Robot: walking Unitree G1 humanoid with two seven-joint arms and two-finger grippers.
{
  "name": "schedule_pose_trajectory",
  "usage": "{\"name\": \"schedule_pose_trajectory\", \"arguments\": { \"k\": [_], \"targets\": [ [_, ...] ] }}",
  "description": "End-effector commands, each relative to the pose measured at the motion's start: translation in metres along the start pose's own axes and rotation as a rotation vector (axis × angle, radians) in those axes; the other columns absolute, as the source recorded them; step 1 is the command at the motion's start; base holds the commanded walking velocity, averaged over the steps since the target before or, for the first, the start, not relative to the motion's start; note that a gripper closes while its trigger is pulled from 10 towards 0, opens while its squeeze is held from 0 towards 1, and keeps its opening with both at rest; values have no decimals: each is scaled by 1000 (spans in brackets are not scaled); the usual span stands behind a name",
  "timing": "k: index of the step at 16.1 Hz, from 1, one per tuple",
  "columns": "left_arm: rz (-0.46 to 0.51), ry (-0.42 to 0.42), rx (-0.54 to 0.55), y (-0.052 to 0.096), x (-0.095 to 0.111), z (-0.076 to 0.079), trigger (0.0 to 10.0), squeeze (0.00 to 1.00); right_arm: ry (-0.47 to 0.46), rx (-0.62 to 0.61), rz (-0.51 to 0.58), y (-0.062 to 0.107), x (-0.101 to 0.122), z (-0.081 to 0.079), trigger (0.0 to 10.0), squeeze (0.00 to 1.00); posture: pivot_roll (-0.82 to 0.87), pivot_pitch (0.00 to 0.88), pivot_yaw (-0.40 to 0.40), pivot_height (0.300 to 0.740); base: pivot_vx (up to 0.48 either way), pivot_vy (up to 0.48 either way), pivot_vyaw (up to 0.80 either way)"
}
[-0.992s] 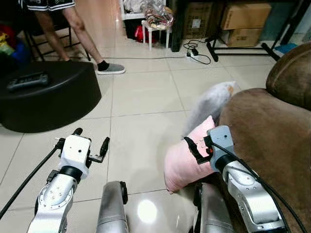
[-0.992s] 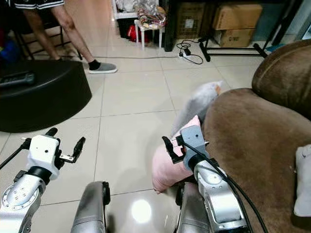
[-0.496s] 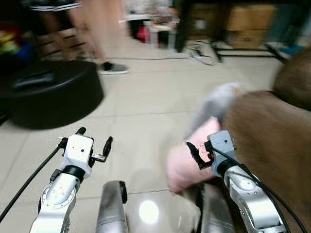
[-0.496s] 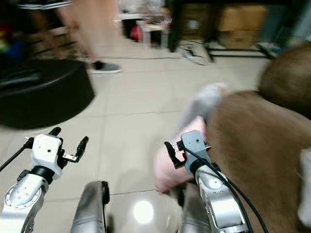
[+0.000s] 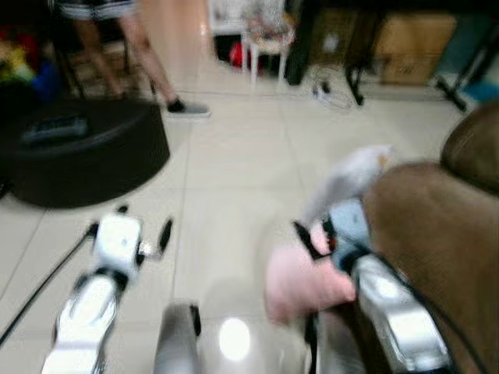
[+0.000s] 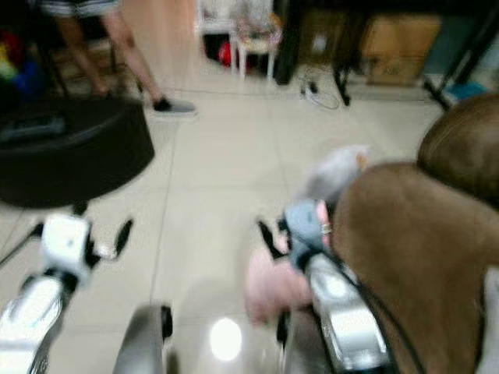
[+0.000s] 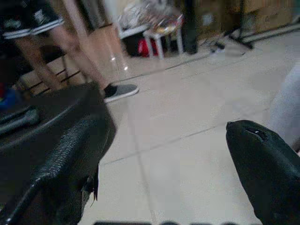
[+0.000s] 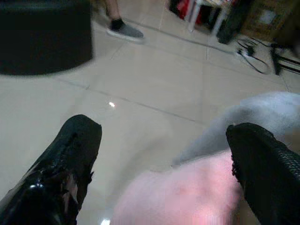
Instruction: Move the pillow to the sofa from floor
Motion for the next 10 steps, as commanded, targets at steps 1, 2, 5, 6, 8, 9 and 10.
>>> {"name": "schedule_pose_trajectory", "arguments": {
  "k": [1,2,5,6,8,9,10],
  "targets": [
    [-8,-4,3,2,-2,-3,10000,1000,3,-11,-3,-1,1,1,10000,0,20,0,-12,526,289,0,0],
    [-7,-4,2,2,-1,-2,10000,1000,5,-14,-6,-1,1,2,10000,0,20,0,-12,526,289,0,0],
    [-6,-4,2,2,-1,-3,10000,1000,4,-16,-9,-2,0,2,10000,0,20,0,-11,526,291,0,0],
    [-6,-5,2,2,-1,-2,10000,1000,5,-16,-11,-2,-1,2,10000,0,23,0,-12,526,289,0,0],
    [-7,-6,2,2,-1,-2,10000,1000,6,-13,-13,-2,-1,2,10000,0,24,0,-12,526,291,0,0],
    [-7,-6,1,2,-1,-3,10000,1000,6,-11,-14,-2,-1,1,10000,0,23,0,-11,526,289,0,0],
    [-7,-6,1,2,-1,-2,10000,1000,7,-10,-15,-3,-2,1,10000,0,23,0,-10,526,289,0,0]
  ]
}}
Point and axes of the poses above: a point about 5 cm out from each wrist's last joint towards the gripper, its own y axis pointing back from the gripper into the wrist, its own x axis along the axis of the wrist's last joint, z = x × y, the point moved 1 cm from there along -y, pointing out of the wrist towards the gripper, and after that the axes turned 11 degrees about -y, right-handed, at the moved point
